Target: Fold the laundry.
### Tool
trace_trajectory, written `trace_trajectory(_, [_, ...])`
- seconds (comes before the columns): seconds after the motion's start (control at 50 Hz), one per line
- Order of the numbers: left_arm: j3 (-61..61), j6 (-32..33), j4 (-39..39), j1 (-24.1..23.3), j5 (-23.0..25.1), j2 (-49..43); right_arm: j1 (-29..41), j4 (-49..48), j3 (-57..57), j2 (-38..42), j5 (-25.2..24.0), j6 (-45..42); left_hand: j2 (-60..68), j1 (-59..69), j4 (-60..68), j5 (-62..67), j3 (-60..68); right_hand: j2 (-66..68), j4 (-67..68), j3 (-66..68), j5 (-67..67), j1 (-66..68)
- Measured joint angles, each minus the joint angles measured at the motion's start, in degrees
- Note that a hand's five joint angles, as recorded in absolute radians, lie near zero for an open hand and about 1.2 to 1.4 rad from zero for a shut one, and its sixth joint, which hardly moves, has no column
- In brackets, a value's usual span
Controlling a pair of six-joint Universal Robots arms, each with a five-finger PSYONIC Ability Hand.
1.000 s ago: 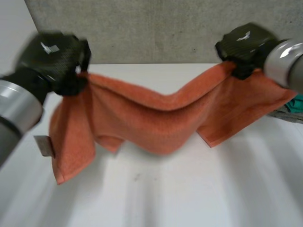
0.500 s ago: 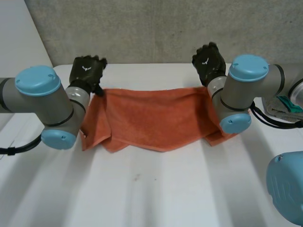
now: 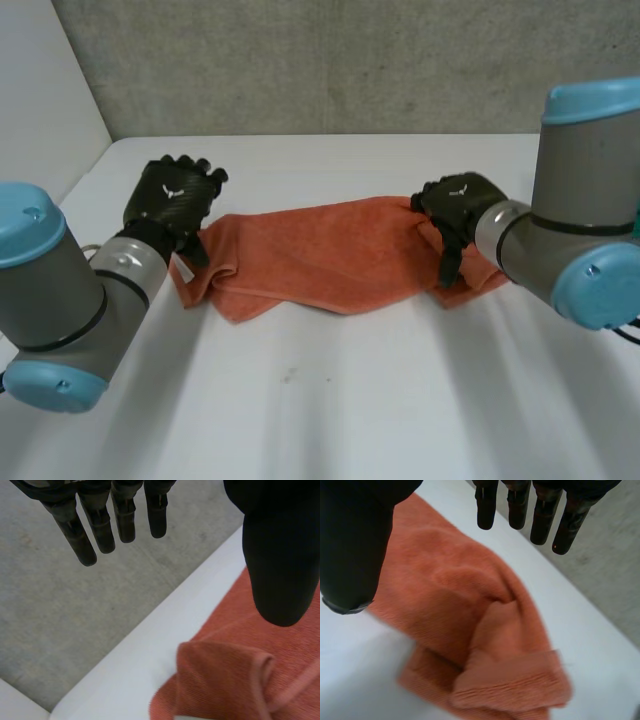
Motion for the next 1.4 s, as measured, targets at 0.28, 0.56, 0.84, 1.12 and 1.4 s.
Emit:
trace_trajectory(0.28, [3.14,9.99,0.14,3.16,4.36,-12.62,-3.32,-10.47,14.47,1.6,-6.51,5.84,5.69,5.04,5.91,6.45,5.48,3.45,3.54,4.53,3.43,2.33])
trace_trajectory(0.56, [12.58,12.96,0.7,4.3,4.69,-21.57,-3.39,-15.9,22.33,1.19,-6.13,5.72,12.56,12.38,13.0,13.35,12.4,3.45,3.54,4.53,3.61,2.34])
trace_trajectory(0.84, [13.3,9.74,-0.35,2.51,4.8,-22.26,-5.2,-20.15,24.46,-0.71,-6.23,5.82,12.92,12.46,12.9,13.03,12.88,3.61,4.2,5.28,4.06,2.56])
trace_trajectory(1.12, [12.53,9.93,-2.31,2.27,4.76,-20.74,-4.71,-19.75,14.3,5.19,-5.95,6.4,10.79,11.02,10.66,11.03,10.71,7.18,9.13,10.22,8.24,7.65])
trace_trajectory(1.4, [12.98,9.93,-2.26,2.16,5.1,-20.99,-4.59,-19.58,5.25,12.43,-5.67,6.43,49.14,48.38,49.6,49.25,48.71,22.14,21.64,22.84,19.95,18.31])
